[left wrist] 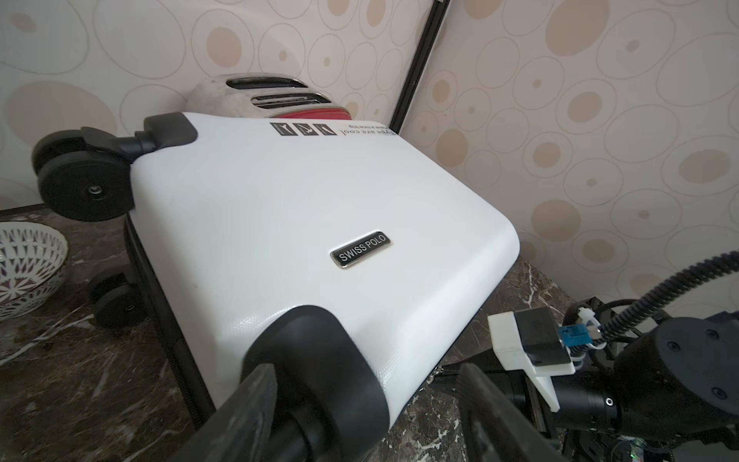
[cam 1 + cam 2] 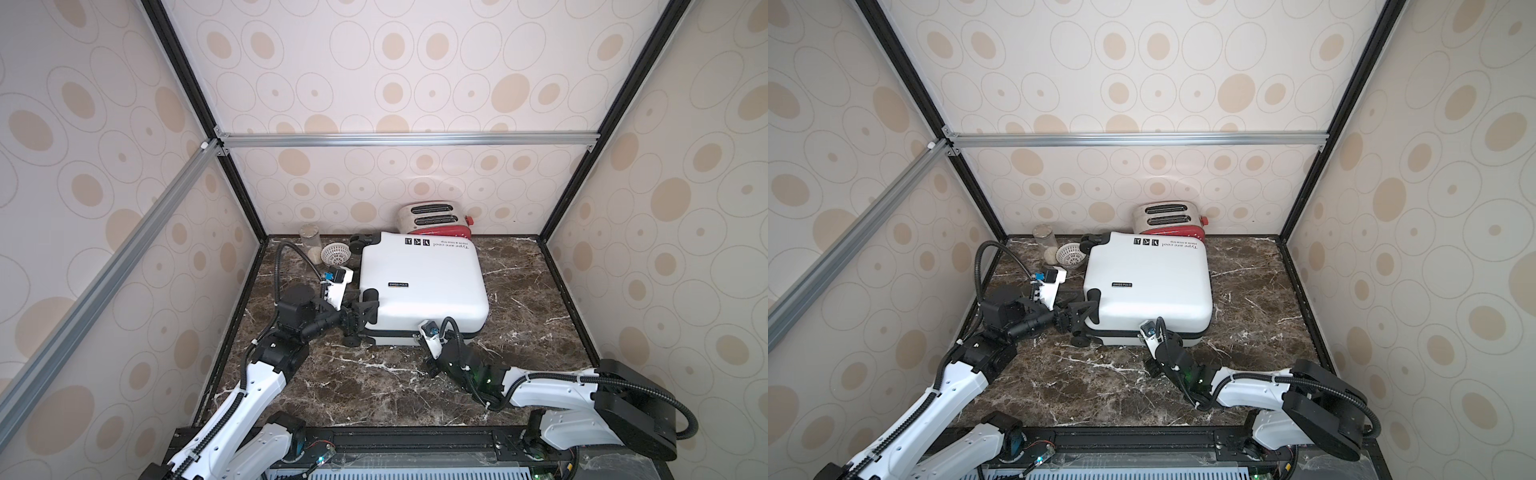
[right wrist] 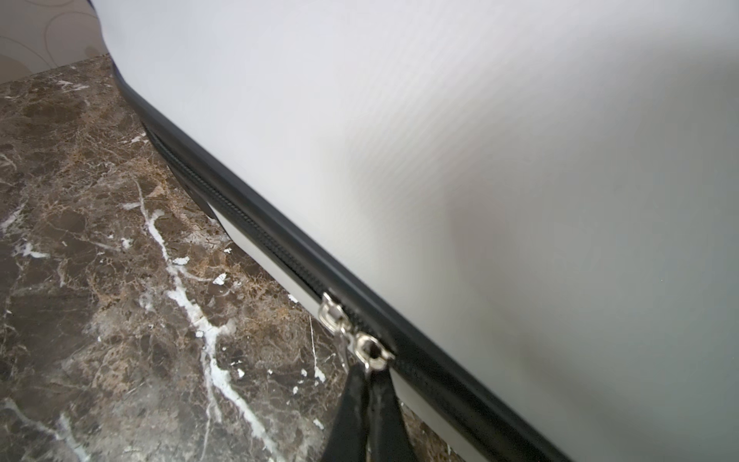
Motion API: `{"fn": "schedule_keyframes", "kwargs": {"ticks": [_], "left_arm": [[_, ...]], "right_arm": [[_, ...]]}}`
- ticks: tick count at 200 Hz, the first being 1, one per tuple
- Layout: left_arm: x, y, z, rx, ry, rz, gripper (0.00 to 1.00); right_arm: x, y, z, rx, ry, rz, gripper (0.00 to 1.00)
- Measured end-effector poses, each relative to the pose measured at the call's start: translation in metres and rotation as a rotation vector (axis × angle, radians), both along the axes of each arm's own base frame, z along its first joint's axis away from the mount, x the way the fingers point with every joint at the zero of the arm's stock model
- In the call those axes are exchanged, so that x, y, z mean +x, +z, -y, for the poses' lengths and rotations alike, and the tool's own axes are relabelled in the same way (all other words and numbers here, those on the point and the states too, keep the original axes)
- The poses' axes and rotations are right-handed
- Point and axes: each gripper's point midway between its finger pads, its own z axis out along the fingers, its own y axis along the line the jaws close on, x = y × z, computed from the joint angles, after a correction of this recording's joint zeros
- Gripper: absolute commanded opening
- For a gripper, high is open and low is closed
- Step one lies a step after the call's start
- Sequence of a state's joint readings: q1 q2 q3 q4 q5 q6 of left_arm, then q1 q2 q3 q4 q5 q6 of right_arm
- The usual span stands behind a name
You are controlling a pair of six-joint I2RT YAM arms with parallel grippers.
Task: Open the suitcase zippers
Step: Unzip the zipper on the suitcase.
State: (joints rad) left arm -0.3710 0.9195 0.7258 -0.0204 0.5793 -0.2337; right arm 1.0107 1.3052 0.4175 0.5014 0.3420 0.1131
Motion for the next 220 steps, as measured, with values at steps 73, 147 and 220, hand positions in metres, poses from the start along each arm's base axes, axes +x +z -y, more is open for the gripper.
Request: {"fn": "schedule_keyframes", "kwargs": {"ticks": [73,147,220], "left_arm": [[0.008,-0.007,0.073,0.043,-0.166,-0.034,0.70],[0.038,-0.015,0.076,0.104,-0.070,0.004,0.72],[0.051,-0.020,0.067,0.168,0.005,0.044,0.72]], "right_arm": [[0.000,0.001,0.001,0.004,0.030,-0.005,0.00],[-0.003,0.003,0.009,-0.004,0.044,-0.012,0.00],[-0.007,0.011,0.031,-0.022,0.044,-0.009,0.00]]}}
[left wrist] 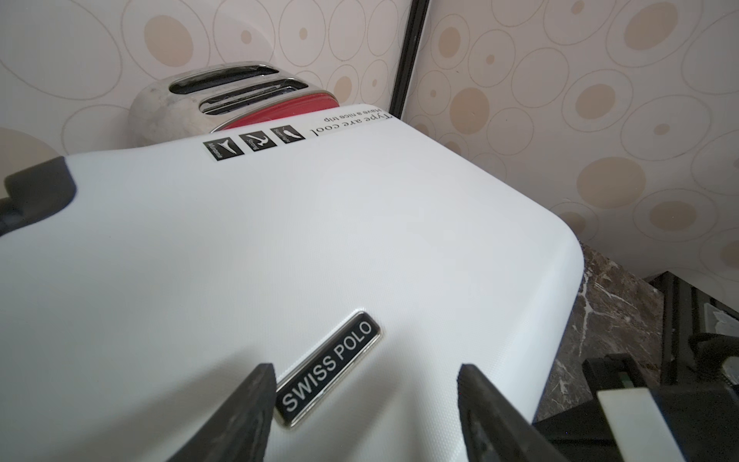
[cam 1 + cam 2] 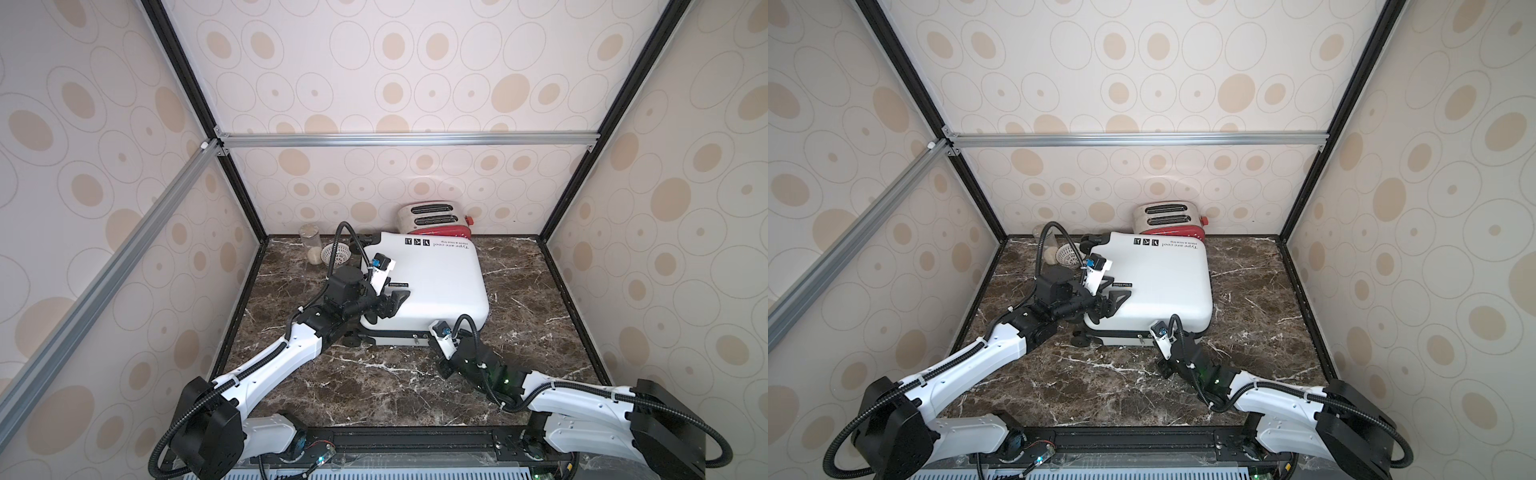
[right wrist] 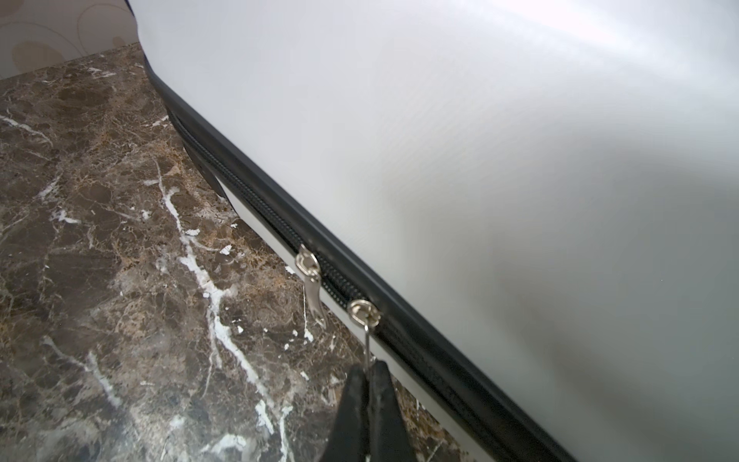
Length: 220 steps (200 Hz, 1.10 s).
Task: Open the suitcase zippers
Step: Unzip the zipper on the suitcase.
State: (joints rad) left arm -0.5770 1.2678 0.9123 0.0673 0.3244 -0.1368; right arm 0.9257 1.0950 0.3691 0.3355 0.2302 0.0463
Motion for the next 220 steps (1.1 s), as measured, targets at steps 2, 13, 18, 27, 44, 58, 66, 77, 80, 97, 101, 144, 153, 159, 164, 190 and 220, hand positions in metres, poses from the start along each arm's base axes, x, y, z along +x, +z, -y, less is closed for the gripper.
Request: {"fn": "schedule_keyframes", "kwargs": {"ticks": [2,13,18,27,44,58,66,77,80,97,101,144,153,159,164,190,220], "left_arm": [[0.000,0.000,0.000,0.001,0.001,0.001,0.72],[0.001,0.000,-0.001,0.005,0.007,0.003,0.73],[0.001,0.000,-0.001,0.006,0.009,0.005,0.73],[0.002,-0.001,-0.002,0.008,0.013,0.005,0.73],[0.003,-0.001,-0.002,0.012,0.019,0.006,0.73],[0.004,-0.002,-0.003,0.016,0.023,0.006,0.73],[0.004,-0.003,-0.003,0.017,0.023,0.006,0.73],[0.004,-0.003,-0.003,0.018,0.023,0.005,0.73],[0.004,-0.003,-0.003,0.018,0.023,0.005,0.73],[0.004,-0.004,-0.003,0.021,0.024,0.007,0.73],[0.005,-0.004,-0.003,0.021,0.024,0.007,0.73],[0.006,-0.004,-0.003,0.025,0.027,0.009,0.73],[0.006,-0.004,-0.003,0.025,0.027,0.010,0.73],[0.006,-0.004,-0.003,0.026,0.027,0.011,0.73],[0.006,-0.004,-0.003,0.028,0.026,0.012,0.73],[0.005,-0.001,-0.003,0.050,0.016,0.027,0.76],[0.002,0.000,-0.012,0.130,0.039,0.021,0.76]], "right_arm": [[0.000,0.000,0.001,-0.002,0.000,0.000,0.00],[-0.001,0.000,0.005,-0.005,-0.003,-0.001,0.00],[-0.001,0.001,0.007,-0.006,-0.005,-0.001,0.00],[-0.001,0.001,0.010,-0.006,-0.009,-0.001,0.00],[-0.001,0.001,0.019,-0.007,-0.023,-0.002,0.00],[-0.001,0.002,0.028,-0.007,-0.043,-0.001,0.00],[-0.001,0.002,0.033,-0.007,-0.055,-0.001,0.00],[0.000,0.003,0.042,-0.008,-0.075,-0.001,0.00],[0.000,0.003,0.044,-0.008,-0.080,0.000,0.00],[0.000,0.005,0.058,-0.004,-0.114,0.001,0.00],[0.001,0.005,0.061,-0.001,-0.123,0.002,0.00],[0.008,0.003,0.091,0.048,-0.231,-0.020,0.00],[0.009,0.003,0.093,0.052,-0.242,-0.023,0.00],[0.009,0.002,0.094,0.056,-0.248,-0.026,0.00],[0.009,0.002,0.094,0.058,-0.249,-0.028,0.00],[0.009,0.002,0.093,0.064,-0.241,-0.034,0.00],[0.010,0.002,0.091,0.060,-0.230,-0.034,0.00]]}}
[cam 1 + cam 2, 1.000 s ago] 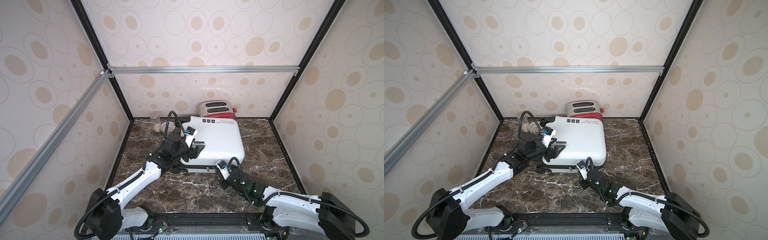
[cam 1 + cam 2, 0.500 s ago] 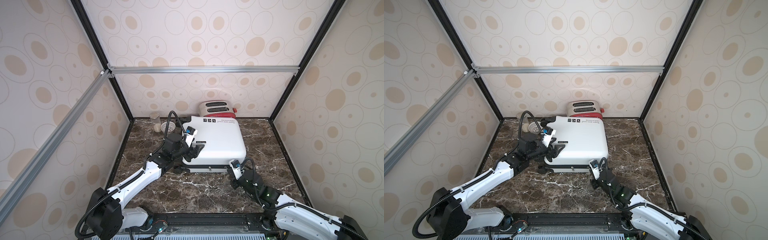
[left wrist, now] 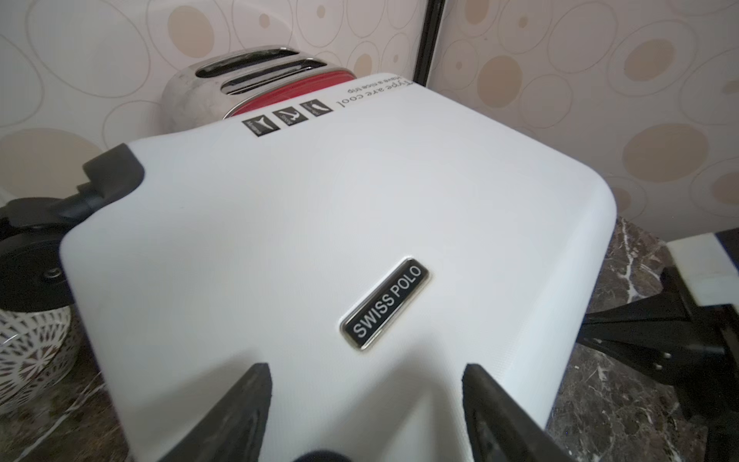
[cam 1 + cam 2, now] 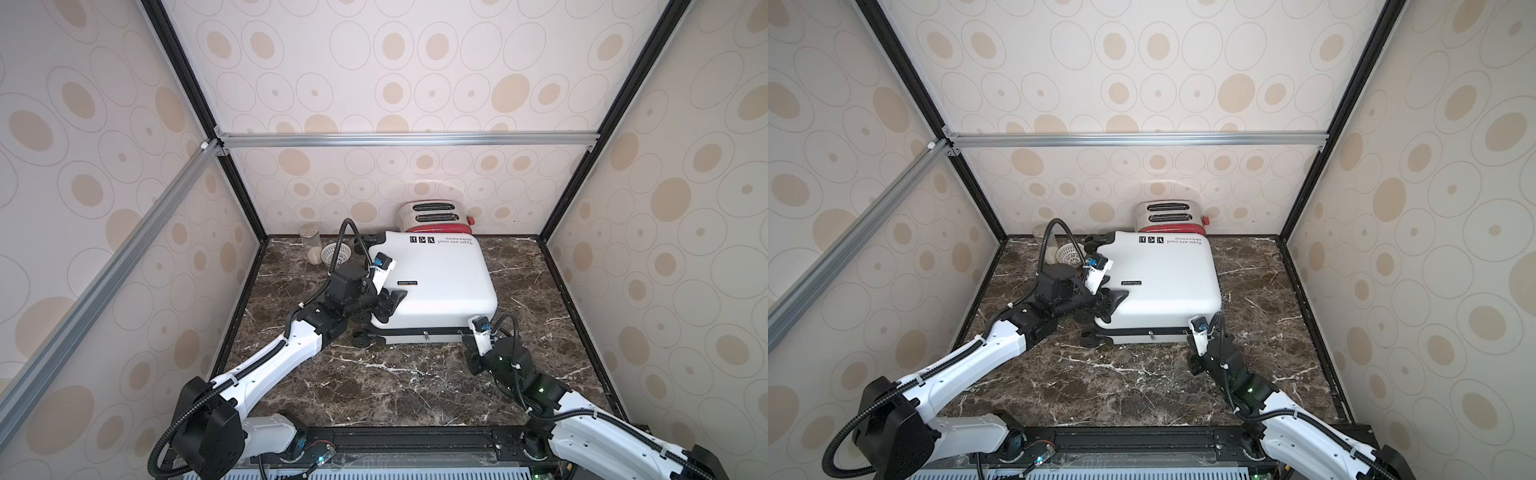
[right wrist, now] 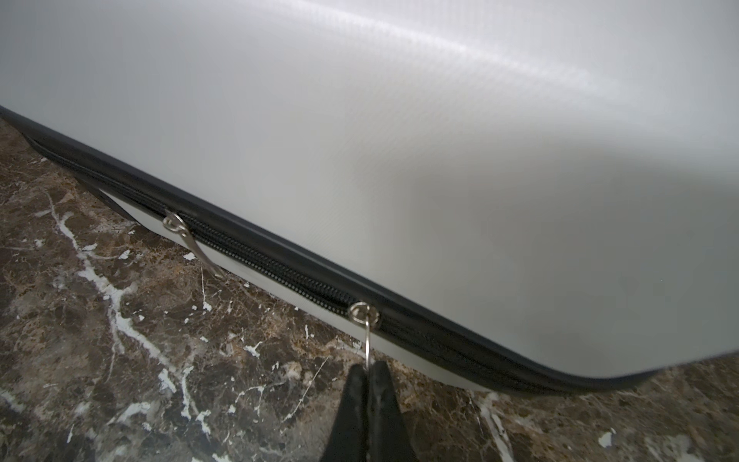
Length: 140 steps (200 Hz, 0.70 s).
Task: Open the suitcase zippers
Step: Unzip the zipper on the suitcase.
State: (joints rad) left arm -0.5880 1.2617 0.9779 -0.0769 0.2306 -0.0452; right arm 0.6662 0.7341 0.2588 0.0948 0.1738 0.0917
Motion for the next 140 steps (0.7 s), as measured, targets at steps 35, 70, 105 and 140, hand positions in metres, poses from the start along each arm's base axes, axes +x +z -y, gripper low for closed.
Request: {"fn": "schedule_keyframes", "kwargs": {"ticks": [35,70,105,140], "left_arm": [[-0.010,0.000,-0.040,0.140,0.116,0.005,0.78],[-0.021,-0.005,-0.073,0.227,0.186,0.016,0.79],[-0.036,-0.037,-0.091,0.313,0.191,-0.061,0.79],[-0.051,-0.067,-0.098,0.365,0.165,-0.145,0.79]], "right_arm": [[0.000,-0.001,-0.005,-0.001,0.026,-0.004,0.00],[0.000,-0.002,-0.008,-0.003,0.042,-0.007,0.00],[0.000,-0.001,-0.009,0.000,0.050,-0.005,0.00],[0.000,-0.001,-0.010,0.000,0.055,-0.005,0.00]]}}
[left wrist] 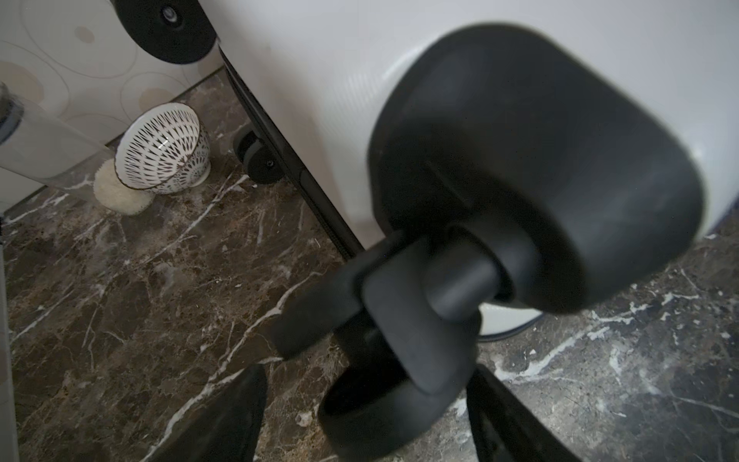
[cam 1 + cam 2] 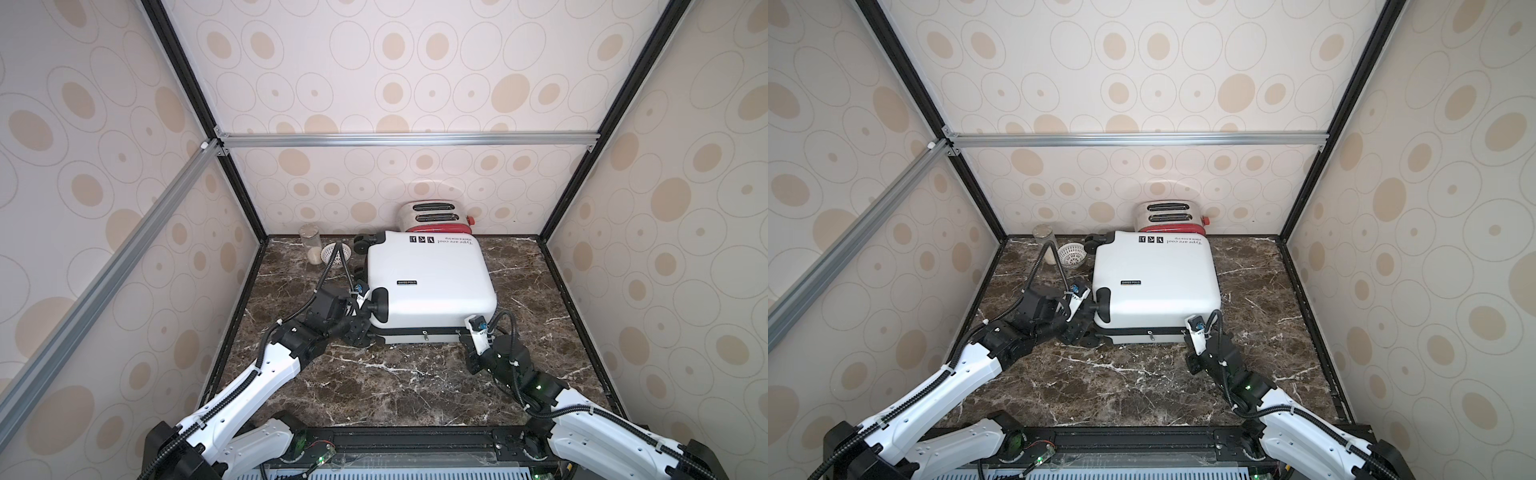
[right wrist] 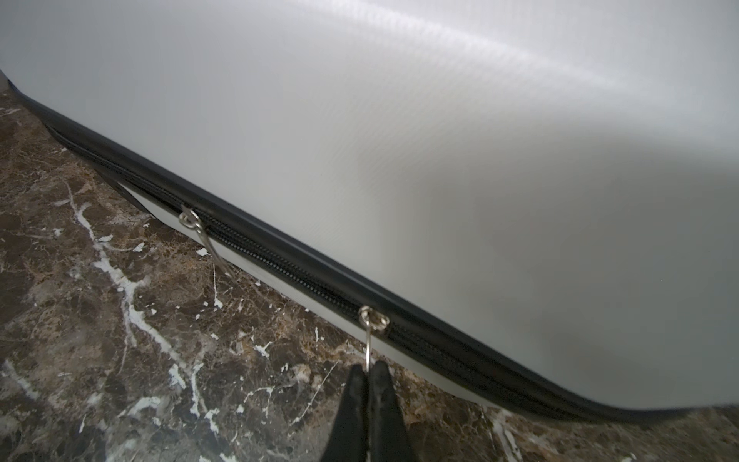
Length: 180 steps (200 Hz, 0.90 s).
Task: Open the suitcase zippers
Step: Unzip the zipper on the suitcase.
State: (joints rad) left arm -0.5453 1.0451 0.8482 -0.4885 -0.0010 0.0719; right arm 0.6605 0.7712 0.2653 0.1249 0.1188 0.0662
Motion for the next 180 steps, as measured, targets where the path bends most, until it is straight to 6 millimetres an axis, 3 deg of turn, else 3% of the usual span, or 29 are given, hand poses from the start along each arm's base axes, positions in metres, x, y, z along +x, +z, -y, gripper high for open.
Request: {"fn": "schedule_keyframes", "kwargs": {"ticks": [43,105,180], "left_arm": [[-0.005,-0.004,0.001,-0.027,-0.001,-0.001,0.80],[0.014,0.008,0.010,-0.118,0.048,0.054,0.76],[0.028,0.011,-0.025,-0.064,0.210,0.098,0.72]], "right_arm": [[0.000,0.000,-0.003,0.005,0.014,0.000,0.00],[-0.001,0.000,-0.006,0.012,0.029,-0.003,0.00],[-0.007,0.003,-0.013,0.036,0.075,-0.010,0.00]]}}
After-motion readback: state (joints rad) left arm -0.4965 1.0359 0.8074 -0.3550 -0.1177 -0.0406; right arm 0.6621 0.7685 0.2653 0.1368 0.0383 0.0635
